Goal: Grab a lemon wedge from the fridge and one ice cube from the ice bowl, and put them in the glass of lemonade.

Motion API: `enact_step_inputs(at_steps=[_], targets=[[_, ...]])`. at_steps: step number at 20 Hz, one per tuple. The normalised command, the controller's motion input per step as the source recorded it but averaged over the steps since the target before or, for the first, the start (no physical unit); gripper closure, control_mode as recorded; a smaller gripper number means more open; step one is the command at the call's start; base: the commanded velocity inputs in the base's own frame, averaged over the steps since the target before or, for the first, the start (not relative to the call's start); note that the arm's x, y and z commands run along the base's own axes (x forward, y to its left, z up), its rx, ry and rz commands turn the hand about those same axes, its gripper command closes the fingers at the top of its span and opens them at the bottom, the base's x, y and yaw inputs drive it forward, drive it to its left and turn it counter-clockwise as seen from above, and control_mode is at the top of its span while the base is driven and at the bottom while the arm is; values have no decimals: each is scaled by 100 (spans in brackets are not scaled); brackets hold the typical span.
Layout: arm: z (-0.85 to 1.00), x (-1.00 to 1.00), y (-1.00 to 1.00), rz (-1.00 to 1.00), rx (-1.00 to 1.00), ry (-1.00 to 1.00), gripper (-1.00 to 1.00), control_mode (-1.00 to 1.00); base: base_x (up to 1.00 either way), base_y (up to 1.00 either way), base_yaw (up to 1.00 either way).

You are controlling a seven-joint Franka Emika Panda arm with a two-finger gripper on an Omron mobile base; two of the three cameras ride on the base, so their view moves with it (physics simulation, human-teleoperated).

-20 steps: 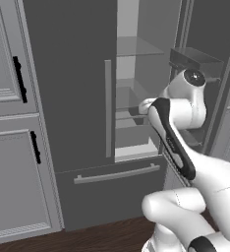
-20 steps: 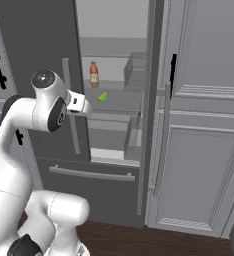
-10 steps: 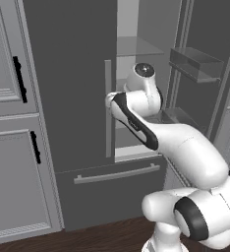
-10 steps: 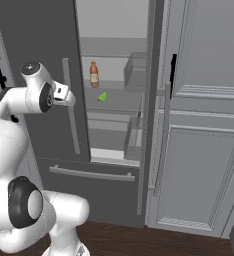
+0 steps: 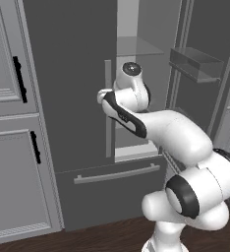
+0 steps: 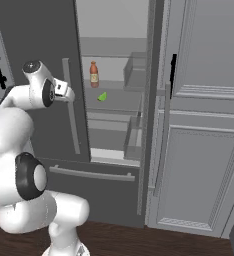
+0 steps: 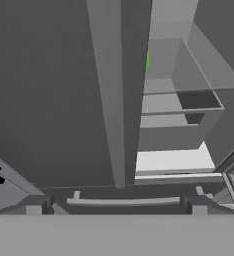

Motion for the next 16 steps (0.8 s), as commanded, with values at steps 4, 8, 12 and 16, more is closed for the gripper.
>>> enact_step_inputs(at_steps=[4, 8, 12, 16], targets=[[-2, 89, 1, 6, 1, 1, -100, -100, 0, 0, 0], [-23, 77, 2, 8, 0, 6, -100, -100, 0, 0, 0], [-42, 53, 8, 7, 0, 0, -100, -100, 0, 0, 0], [-13, 54, 15, 4, 0, 0, -100, -100, 0, 0, 0]])
